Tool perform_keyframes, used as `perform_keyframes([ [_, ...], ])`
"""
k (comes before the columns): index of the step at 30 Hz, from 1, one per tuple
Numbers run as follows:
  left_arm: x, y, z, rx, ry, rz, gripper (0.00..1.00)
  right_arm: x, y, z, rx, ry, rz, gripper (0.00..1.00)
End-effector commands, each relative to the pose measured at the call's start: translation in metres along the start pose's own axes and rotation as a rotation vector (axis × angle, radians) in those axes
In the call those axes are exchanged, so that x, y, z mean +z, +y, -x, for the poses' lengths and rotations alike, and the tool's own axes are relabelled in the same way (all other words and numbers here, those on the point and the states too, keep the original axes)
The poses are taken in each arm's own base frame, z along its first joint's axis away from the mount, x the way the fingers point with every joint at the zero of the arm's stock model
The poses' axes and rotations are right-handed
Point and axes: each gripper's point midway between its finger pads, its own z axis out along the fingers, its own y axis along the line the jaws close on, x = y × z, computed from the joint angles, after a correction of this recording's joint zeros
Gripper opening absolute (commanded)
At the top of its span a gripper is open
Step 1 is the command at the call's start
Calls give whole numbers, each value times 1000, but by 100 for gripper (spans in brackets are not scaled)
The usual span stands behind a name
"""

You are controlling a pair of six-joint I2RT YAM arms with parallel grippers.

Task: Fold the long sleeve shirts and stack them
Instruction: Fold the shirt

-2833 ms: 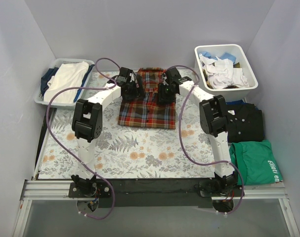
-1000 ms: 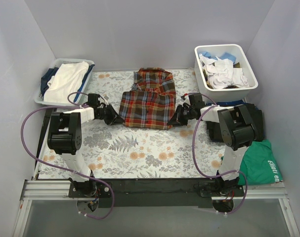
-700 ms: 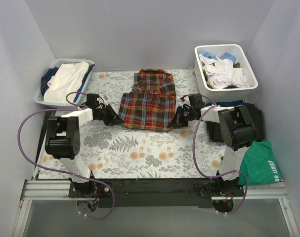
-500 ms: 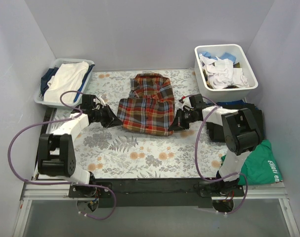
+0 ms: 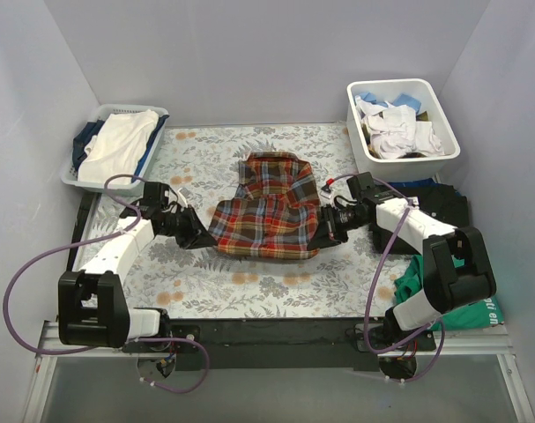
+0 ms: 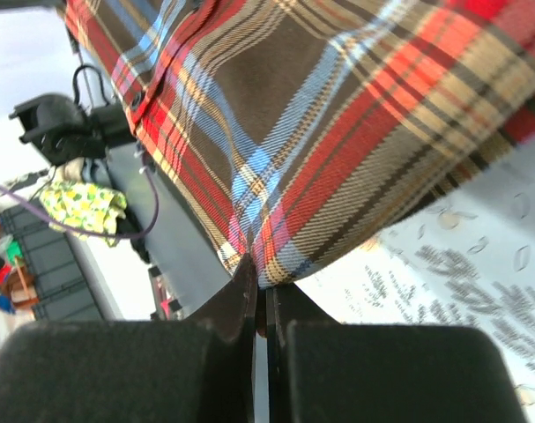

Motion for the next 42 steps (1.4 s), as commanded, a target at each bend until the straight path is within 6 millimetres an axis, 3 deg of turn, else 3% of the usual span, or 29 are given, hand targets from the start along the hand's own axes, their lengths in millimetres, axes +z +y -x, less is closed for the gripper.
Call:
perform_keyframes([
  [1,-22,-21,34,56,-164,-7,0,-10,7,-19,18,45,27,1],
  [6,-32,-47,51,81,-205,-69,0,-12,16,-13,13,43,54,1],
  [18,-41,-61,55,156,-218,-46,0,-20,23,-17,46,20,70,1],
  [21,-43,-69,65,162,-231,-49,0,-25,30,-16,57,6,89,1],
  [28,-46,-91,108,163,-281,-24,1,-42,55,20,62,-51,155,1],
  [32,-43,-101,133,159,-300,-19,3,-46,55,45,89,-89,172,1],
  [39,-28,-123,178,170,-318,-14,5,-57,60,95,136,-191,238,1],
  [40,-18,-119,184,159,-305,2,5,-57,60,100,142,-196,246,1],
  [42,-16,-134,194,180,-314,-10,5,-57,61,113,155,-210,281,1],
])
